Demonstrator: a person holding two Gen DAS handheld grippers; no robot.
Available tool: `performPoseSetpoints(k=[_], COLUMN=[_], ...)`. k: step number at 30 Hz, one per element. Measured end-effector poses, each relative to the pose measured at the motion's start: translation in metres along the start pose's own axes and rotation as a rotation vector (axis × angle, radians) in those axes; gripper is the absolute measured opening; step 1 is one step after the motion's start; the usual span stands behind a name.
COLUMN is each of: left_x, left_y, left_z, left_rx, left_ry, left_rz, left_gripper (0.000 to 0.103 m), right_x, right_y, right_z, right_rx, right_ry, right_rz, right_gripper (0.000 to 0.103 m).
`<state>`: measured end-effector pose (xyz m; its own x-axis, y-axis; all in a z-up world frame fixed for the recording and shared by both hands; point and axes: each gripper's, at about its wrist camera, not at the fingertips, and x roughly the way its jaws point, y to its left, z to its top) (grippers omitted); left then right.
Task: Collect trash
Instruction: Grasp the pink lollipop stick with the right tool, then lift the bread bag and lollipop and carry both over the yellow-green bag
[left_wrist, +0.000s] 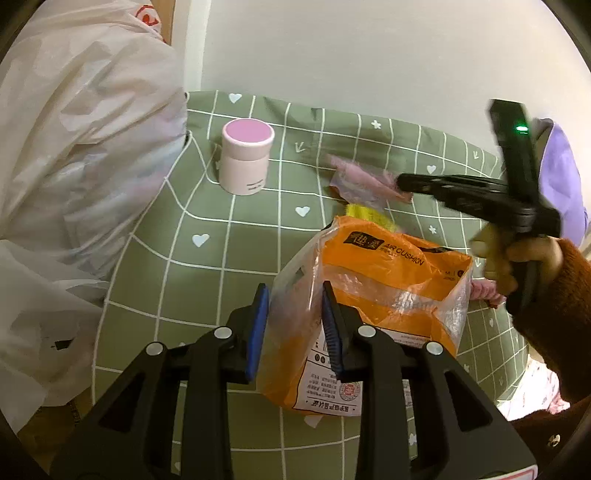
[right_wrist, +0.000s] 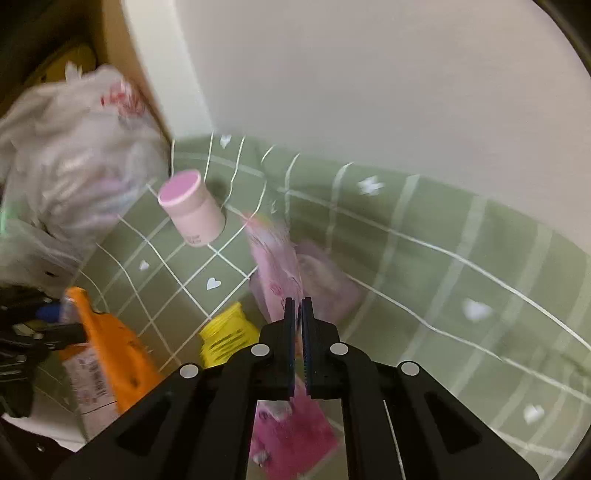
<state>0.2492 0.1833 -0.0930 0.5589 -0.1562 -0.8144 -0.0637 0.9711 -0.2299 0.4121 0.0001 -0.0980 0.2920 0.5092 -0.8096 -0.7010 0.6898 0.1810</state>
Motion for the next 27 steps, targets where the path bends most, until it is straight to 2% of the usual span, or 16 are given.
performPoseSetpoints(k=[5,7,11,13,14,16,18,20,21,25,27], left_x=[-0.003,-0.006,-0.004,-0.001,-0.001,0.0,-0.002,-0.004,-0.005,-0.006,-0.004], left_y=[-0.007,-0.01,-0.012,-0.008,-0.004,0.002,0.005,0.004,0.002,-0.007,-0.01], left_z=[0.0,-0.001,-0.001,-0.001,-0.001,-0.002,-0.001,0.0,0.0,0.001,0.001], left_rx=[0.011,0.01,0.011,-0.007,-0.026,-0.049,-0.059,-0.063,-0.059,-0.003,0.017], left_ry=[-0.01,-0.014,-0.012,-0.004,0.0,0.002,-0.002,-0.007,-0.01,-0.011,-0.003], left_rz=[-0.017,-0.023,-0.011,0.025,0.038,0.05,0.059,0.048,0.033,0.031,0.034], left_gripper=[0.028,0.028,0.029,0.029,0.029,0.028,0.029,0.03,0.032,0.035,0.035], right_x=[-0.042,-0.054,-0.053,-0.054,-0.053,-0.043,-0.033,-0.02,-0.011,0.025,0.045], right_y=[-0.014,-0.015,-0.012,-0.011,-0.01,-0.004,0.005,0.017,0.02,0.021,0.02], right_z=[-0.015,-0.026,-0.036,-0.037,-0.039,-0.032,-0.026,-0.015,-0.009,0.007,0.012], right_rx=[0.074,0.097,0.116,0.119,0.122,0.099,0.041,-0.031,-0.049,-0.057,-0.064], right_ry=[-0.055,-0.046,-0.055,-0.07,-0.072,-0.029,-0.014,-0.038,-0.042,-0.001,0.031], right_rz=[-0.02,-0.012,0.001,0.01,0.026,0.079,0.058,-0.016,-0.025,-0.022,0.012], right_gripper=[0.006,0.006,0.008,0.027,0.042,0.042,0.042,0.042,0.042,0.042,0.042])
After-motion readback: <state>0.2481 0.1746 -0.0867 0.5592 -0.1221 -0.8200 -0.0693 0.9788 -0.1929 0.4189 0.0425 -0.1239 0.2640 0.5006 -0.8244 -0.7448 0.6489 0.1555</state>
